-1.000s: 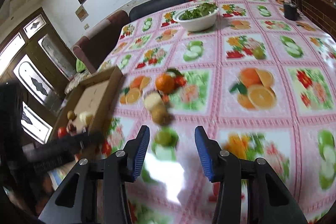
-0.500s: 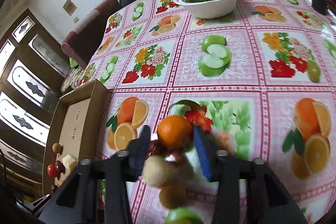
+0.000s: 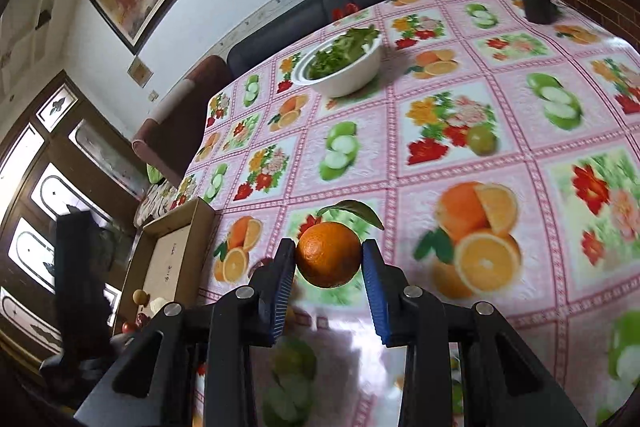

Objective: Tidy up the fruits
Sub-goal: 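Grasp a mandarin with the right tool while the left tool grasps a pale yellow cube, then carry the cube in the left tool and mandarin in the right tool over the tray, then open the left tool to drop the cube while the right tool releases the mandarin, then move both open tools back toward the loose fruits on the tablecloth, then grasp a brown kiwi with the left tool while the right tool grasps a green grape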

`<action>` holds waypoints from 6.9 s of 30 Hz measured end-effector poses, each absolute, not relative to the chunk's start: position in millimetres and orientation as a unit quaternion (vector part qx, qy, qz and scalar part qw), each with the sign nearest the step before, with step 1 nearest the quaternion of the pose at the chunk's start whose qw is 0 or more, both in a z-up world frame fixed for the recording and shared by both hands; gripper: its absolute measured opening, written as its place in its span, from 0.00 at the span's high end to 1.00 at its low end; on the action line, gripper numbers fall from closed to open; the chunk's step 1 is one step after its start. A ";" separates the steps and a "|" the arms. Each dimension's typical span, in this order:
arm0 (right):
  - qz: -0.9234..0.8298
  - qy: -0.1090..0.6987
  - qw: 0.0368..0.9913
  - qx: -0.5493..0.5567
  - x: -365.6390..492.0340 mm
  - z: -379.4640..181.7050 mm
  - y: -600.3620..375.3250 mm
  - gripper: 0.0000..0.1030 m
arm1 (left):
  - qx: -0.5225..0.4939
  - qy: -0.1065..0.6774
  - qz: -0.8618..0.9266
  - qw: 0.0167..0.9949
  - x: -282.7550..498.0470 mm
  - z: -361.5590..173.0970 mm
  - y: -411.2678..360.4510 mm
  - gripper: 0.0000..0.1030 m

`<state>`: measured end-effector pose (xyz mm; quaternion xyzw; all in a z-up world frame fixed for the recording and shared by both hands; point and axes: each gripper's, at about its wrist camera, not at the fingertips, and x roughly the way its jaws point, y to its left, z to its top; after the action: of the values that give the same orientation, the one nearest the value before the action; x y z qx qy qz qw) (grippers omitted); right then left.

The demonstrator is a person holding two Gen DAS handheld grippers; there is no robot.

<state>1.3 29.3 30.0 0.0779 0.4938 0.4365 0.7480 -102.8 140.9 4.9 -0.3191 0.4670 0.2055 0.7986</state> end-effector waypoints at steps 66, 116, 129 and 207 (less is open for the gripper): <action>0.512 0.472 0.718 0.008 -112.0 60.5 80.4 0.67 | -0.228 0.376 0.347 0.828 -256.1 71.0 182.2 0.66; 0.577 0.500 0.632 -0.135 -161.5 15.3 269.8 0.67 | -0.216 0.477 0.445 0.727 -243.9 15.8 325.5 0.66; 0.578 0.483 0.644 -0.135 -166.4 30.3 256.5 0.50 | -0.224 0.427 0.460 0.746 -270.0 48.2 304.4 0.61; 0.485 0.494 0.717 -0.083 -94.7 -0.2 67.0 0.64 | -0.242 0.439 0.255 0.827 -190.1 61.2 136.5 0.56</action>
<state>-94.7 67.0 -0.2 -0.0826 0.4937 0.4847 0.7173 -190.1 136.5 61.2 -0.2417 0.4387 0.2549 0.8271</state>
